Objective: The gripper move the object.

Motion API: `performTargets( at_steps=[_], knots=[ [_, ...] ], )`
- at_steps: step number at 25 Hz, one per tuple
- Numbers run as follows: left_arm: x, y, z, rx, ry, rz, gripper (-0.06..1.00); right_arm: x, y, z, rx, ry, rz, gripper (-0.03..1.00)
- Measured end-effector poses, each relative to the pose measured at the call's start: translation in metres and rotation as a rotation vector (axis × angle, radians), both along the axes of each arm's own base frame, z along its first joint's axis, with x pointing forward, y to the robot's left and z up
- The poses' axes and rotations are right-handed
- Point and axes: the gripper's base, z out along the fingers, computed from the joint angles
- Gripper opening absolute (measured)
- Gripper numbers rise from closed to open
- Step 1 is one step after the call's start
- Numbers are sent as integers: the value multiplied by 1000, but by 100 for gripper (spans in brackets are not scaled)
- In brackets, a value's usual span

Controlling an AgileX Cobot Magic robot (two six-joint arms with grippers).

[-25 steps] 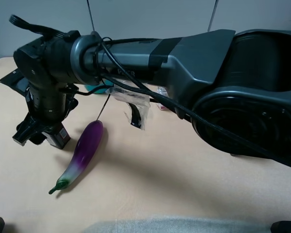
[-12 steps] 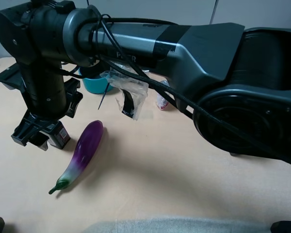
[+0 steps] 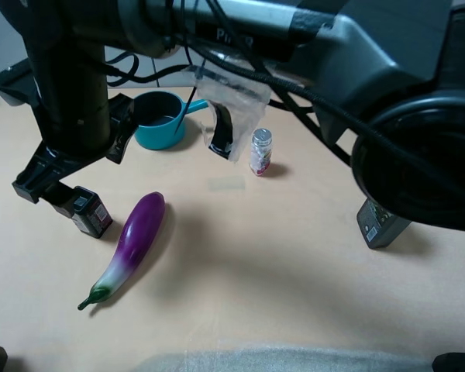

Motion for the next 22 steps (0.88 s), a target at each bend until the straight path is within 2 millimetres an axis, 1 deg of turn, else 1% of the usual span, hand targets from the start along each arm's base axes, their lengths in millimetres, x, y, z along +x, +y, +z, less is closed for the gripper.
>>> performTargets(
  at_steps=[4,9,16,22],
  knots=[
    [0,0,0,0,0,0,90,3,-14,22,15,-23,-12,69],
    [0,0,0,0,0,0,90,3,-38,39,-10,-42,-25,69],
    [0,0,0,0,0,0,90,6,-85,72,-8,-44,-77,69],
    [0,0,0,0,0,0,90,12,-130,98,9,-55,-148,69]
  ],
)
